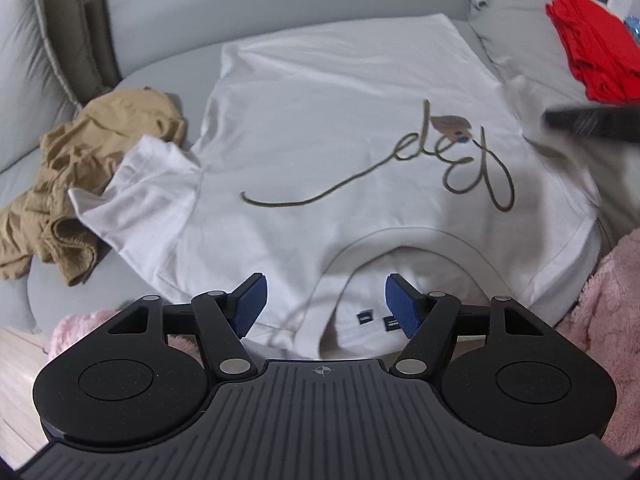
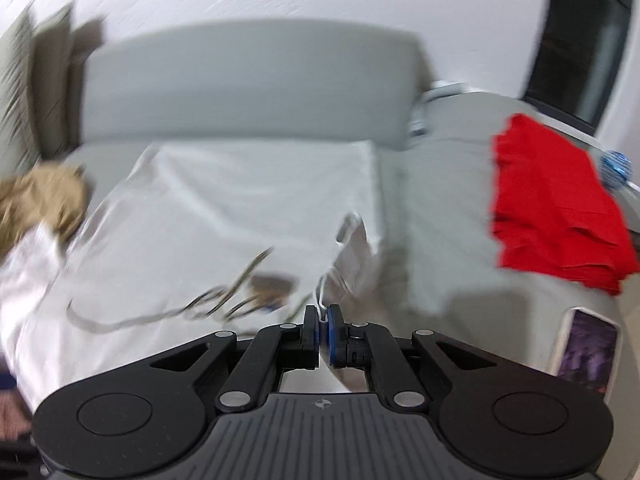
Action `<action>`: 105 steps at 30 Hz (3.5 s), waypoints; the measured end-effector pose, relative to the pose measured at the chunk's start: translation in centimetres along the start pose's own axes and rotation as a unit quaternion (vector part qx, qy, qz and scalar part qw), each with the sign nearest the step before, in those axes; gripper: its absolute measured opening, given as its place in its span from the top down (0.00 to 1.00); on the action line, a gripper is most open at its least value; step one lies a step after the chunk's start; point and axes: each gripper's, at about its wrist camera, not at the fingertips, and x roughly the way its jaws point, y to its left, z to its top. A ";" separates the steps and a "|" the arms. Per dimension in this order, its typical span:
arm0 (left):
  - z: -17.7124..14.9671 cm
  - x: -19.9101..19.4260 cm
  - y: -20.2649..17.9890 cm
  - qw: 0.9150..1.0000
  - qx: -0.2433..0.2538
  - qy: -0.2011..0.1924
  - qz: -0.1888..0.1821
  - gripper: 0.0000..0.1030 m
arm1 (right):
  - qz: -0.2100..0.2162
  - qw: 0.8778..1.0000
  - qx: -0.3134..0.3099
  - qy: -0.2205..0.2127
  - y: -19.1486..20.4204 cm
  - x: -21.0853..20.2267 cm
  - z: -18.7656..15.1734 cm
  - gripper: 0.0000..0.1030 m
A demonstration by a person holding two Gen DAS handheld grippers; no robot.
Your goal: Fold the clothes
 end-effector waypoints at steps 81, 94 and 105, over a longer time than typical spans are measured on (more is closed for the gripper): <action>-1.0 4.3 26.6 0.876 -0.468 -0.076 -0.091 0.66 | 0.152 0.985 -0.003 0.077 6.6 -4.0 -2.5 0.58; 1.9 6.3 26.2 0.916 -0.390 -0.087 -0.025 0.69 | 0.142 0.985 0.001 0.096 6.1 -3.9 -3.6 0.54; 2.4 5.7 22.7 0.952 -0.289 -0.084 0.046 0.99 | 0.147 0.984 0.017 0.099 5.5 -3.6 -4.1 0.54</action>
